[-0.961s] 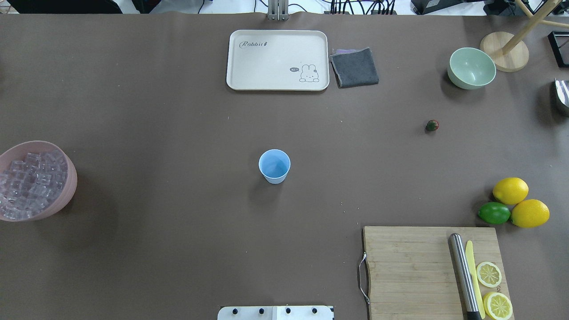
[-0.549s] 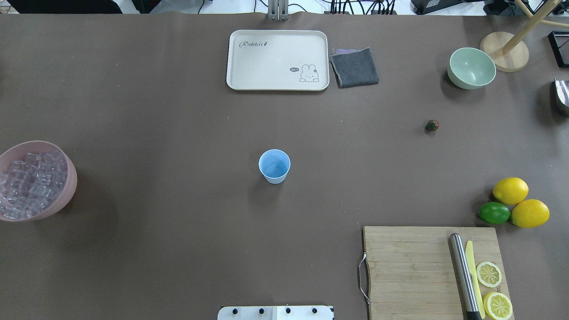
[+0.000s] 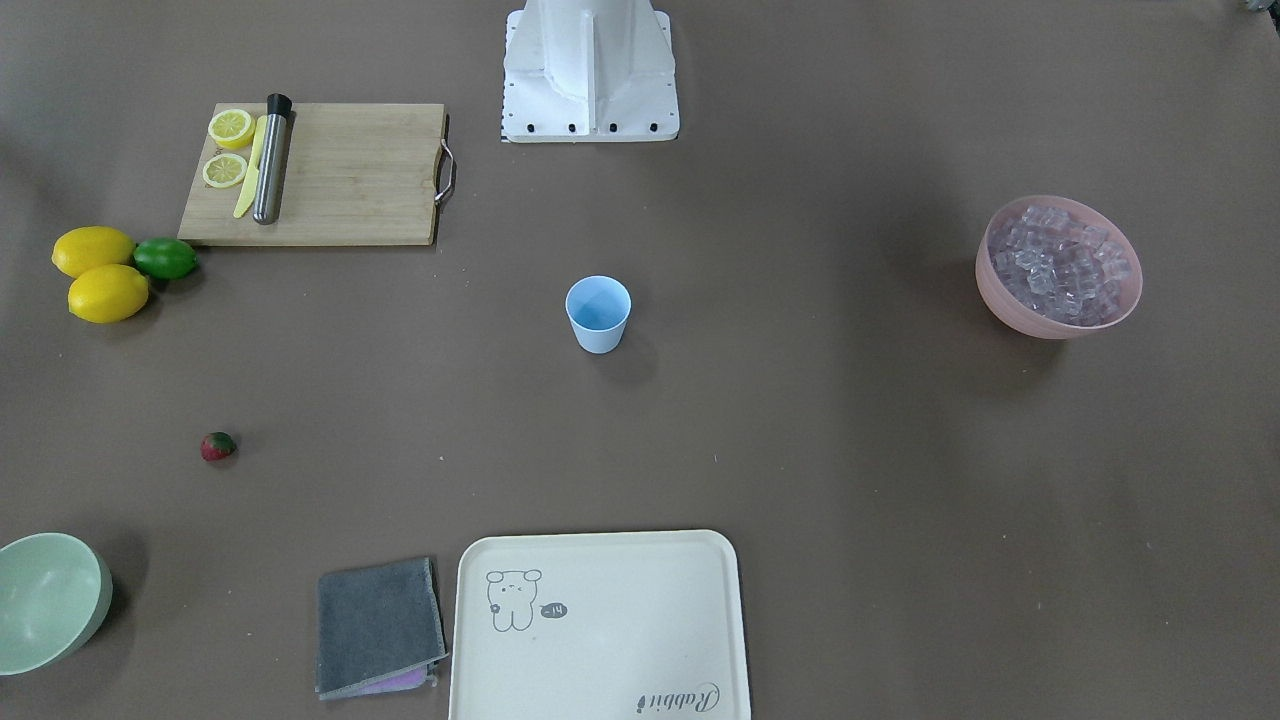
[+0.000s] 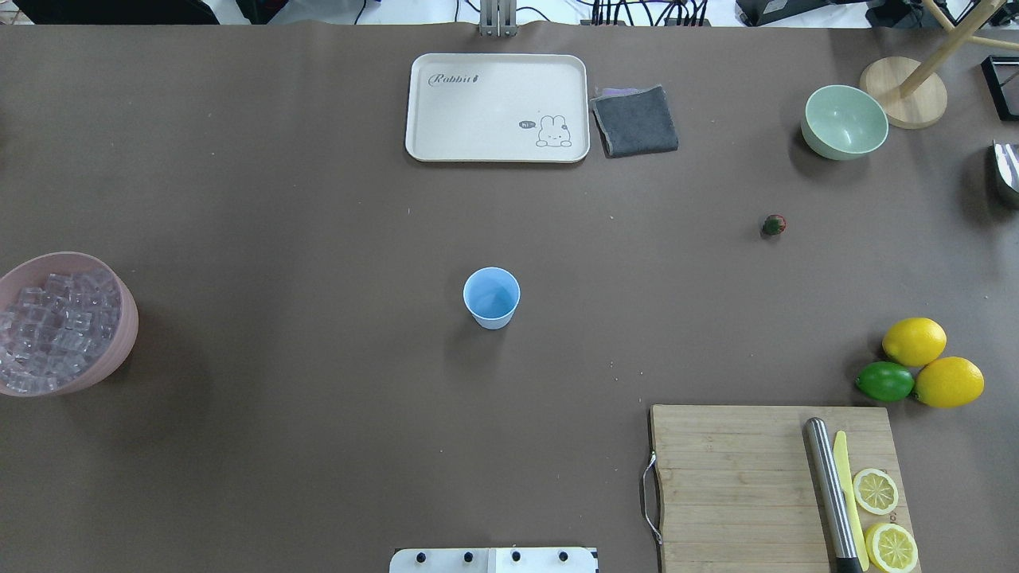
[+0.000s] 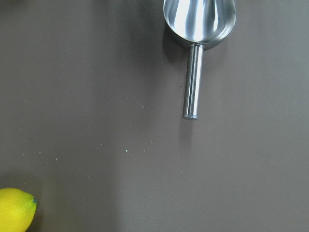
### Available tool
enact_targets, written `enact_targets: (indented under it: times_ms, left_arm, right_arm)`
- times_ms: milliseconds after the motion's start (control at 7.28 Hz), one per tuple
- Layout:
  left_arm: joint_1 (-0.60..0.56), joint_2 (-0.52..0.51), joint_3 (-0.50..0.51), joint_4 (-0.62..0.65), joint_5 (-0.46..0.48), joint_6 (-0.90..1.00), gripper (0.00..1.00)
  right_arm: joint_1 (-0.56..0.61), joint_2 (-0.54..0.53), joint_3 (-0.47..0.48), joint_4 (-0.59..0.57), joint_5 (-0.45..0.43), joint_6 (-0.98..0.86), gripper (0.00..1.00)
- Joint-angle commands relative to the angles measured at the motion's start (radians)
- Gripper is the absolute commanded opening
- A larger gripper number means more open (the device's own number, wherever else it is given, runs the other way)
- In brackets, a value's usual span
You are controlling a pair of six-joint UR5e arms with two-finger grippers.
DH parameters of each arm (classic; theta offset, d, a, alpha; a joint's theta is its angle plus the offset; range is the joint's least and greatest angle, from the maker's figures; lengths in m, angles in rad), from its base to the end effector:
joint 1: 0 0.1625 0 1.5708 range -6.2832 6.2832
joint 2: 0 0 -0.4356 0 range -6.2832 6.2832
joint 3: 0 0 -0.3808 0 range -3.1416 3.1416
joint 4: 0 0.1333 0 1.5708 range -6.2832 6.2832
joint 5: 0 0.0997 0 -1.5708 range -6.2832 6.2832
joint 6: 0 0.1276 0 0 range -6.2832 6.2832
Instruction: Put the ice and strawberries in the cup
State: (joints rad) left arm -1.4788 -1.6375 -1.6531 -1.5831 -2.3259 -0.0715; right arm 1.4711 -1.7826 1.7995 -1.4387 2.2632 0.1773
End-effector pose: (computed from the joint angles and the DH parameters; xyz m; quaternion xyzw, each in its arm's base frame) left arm 0.0020 -0.5210 0.6163 0.0446 0.3723 0.0392 0.9262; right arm 0.0115 -0.4055 0.6643 0.0226 -0.3448 0.0111 0.9383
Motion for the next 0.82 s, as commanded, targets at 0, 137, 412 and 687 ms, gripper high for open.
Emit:
enact_targets:
  times_ms: [0, 137, 412, 687]
  left_arm:
    - [0.002, -0.01, 0.001, -0.003, -0.003, -0.002, 0.97]
    - [0.0, -0.013, -0.002, -0.006, -0.004, -0.004, 0.98]
    - [0.0, -0.018, -0.008, -0.041, -0.003, -0.002, 0.97]
    - [0.0, -0.016, 0.001, -0.131, -0.003, -0.001, 0.98]
  right_arm:
    - [0.0, 0.003, 0.029, 0.004, 0.001, 0.002, 1.0]
    - [0.0, 0.0, 0.03, 0.004, -0.007, 0.008, 1.0]
    - [0.009, 0.008, 0.031, 0.003, -0.004, 0.025, 1.0]
    - [0.029, 0.012, 0.043, 0.023, 0.004, 0.155, 1.0]
